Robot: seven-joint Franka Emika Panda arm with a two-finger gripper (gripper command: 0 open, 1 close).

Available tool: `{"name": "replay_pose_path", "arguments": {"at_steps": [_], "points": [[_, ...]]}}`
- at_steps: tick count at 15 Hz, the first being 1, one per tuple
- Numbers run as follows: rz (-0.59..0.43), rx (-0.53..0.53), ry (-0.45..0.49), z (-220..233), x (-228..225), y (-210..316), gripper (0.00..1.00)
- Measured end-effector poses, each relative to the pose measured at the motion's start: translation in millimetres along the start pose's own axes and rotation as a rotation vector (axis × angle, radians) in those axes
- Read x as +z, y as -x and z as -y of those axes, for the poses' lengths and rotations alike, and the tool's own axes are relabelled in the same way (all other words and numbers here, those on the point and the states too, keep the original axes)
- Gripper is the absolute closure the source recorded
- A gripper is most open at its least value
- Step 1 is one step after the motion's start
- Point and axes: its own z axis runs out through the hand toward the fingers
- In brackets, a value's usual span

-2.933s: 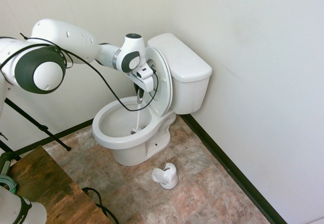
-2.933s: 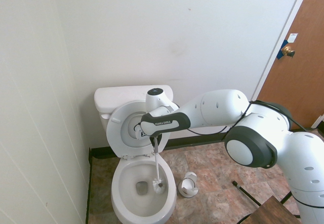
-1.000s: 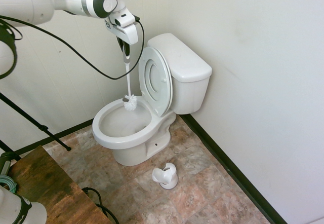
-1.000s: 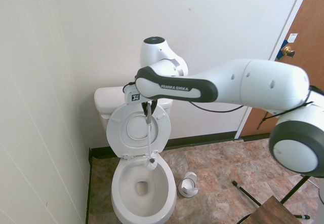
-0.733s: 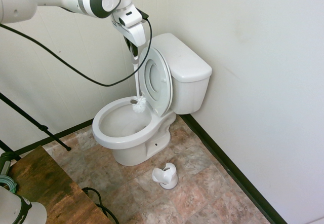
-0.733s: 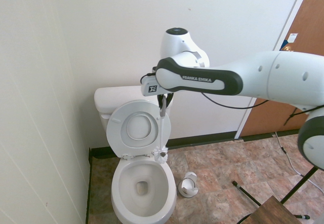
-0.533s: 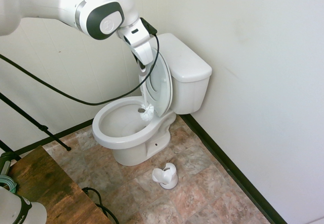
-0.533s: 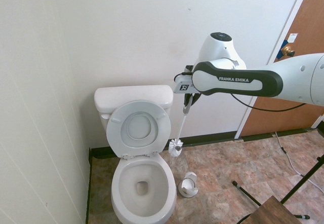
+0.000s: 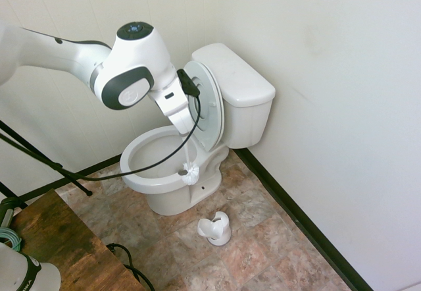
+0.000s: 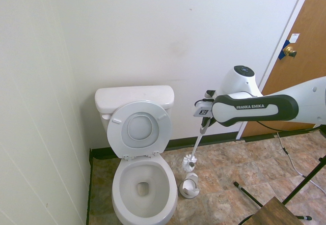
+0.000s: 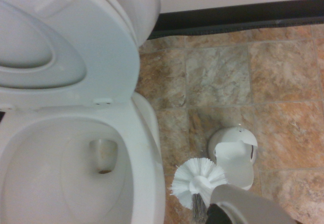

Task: Clean the toilet

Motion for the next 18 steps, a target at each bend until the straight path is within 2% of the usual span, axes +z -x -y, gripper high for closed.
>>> {"name": "replay_pose_path", "arguments": {"at_steps": [5, 11, 18], "points": [[-0.011, 0.071, 0.042, -22, 51, -30, 1.00], [0.024, 0.151, 0.084, -13, 122, -63, 1.00], [0.062, 0.206, 0.136, -25, 201, -101, 1.00]]}}
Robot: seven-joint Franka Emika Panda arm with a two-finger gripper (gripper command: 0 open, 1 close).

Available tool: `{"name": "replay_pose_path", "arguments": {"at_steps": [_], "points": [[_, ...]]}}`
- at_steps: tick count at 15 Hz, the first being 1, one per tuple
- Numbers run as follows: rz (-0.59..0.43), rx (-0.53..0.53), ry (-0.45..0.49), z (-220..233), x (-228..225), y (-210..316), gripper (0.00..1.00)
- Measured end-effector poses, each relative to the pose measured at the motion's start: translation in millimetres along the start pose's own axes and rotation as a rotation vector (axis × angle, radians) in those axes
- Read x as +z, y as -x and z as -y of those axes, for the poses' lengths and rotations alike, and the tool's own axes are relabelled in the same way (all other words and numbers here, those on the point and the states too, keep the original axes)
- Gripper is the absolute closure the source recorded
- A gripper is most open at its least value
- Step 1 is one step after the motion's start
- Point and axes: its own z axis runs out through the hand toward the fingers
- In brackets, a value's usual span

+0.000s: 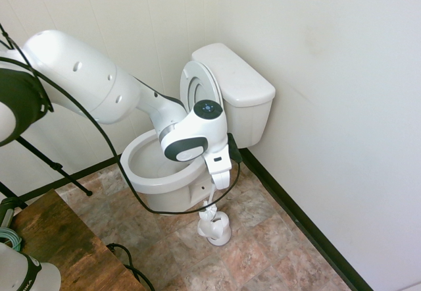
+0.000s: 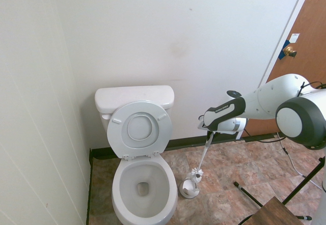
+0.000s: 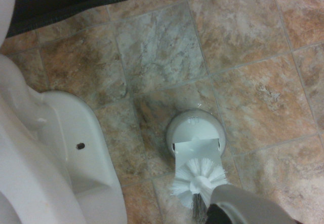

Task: Clean the toilet

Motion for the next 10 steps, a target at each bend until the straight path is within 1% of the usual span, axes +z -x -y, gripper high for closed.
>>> {"name": "replay_pose_path", "arguments": {"at_steps": [6, 10], "points": [[0.022, 0.013, 0.061, 11, 63, -18, 1.00], [0.096, -0.001, 0.091, 25, 97, -19, 1.00]]}}
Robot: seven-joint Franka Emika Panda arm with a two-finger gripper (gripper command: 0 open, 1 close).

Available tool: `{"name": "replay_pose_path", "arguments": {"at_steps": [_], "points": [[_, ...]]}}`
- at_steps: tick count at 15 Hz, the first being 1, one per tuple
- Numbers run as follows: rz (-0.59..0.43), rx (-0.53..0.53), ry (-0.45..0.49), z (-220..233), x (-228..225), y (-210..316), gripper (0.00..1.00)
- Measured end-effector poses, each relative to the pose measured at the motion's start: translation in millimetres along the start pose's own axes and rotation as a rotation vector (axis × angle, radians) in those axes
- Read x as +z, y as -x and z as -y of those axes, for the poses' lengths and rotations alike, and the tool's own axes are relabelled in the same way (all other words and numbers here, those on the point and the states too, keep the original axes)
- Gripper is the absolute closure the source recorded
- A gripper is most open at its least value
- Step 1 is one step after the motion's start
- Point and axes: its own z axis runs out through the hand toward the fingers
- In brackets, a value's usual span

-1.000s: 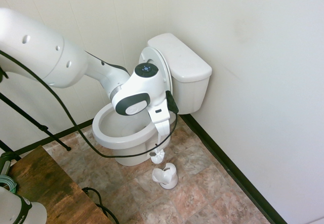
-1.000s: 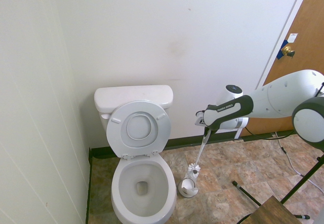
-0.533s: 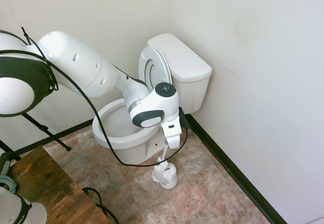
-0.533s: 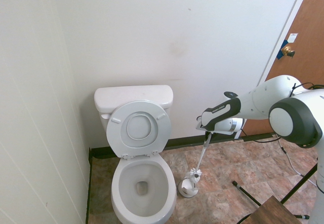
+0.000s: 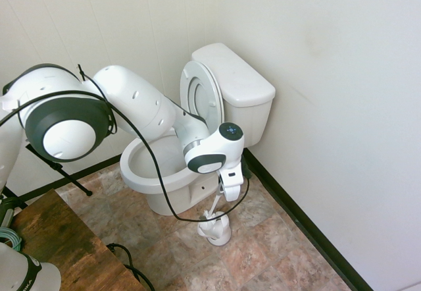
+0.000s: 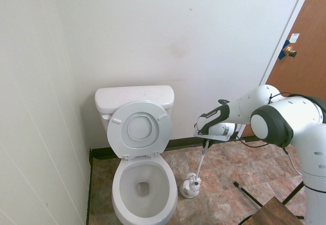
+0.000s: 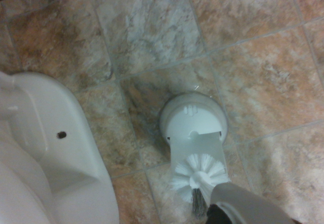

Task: Clean the toilet

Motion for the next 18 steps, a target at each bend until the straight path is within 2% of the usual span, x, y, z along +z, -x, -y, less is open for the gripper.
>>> {"name": "replay_pose_path", "arguments": {"at_steps": [9, 18], "points": [[0.030, 0.039, 0.037, 28, 48, -54, 1.00], [0.068, 0.101, 0.126, 51, 97, -74, 1.00]]}}
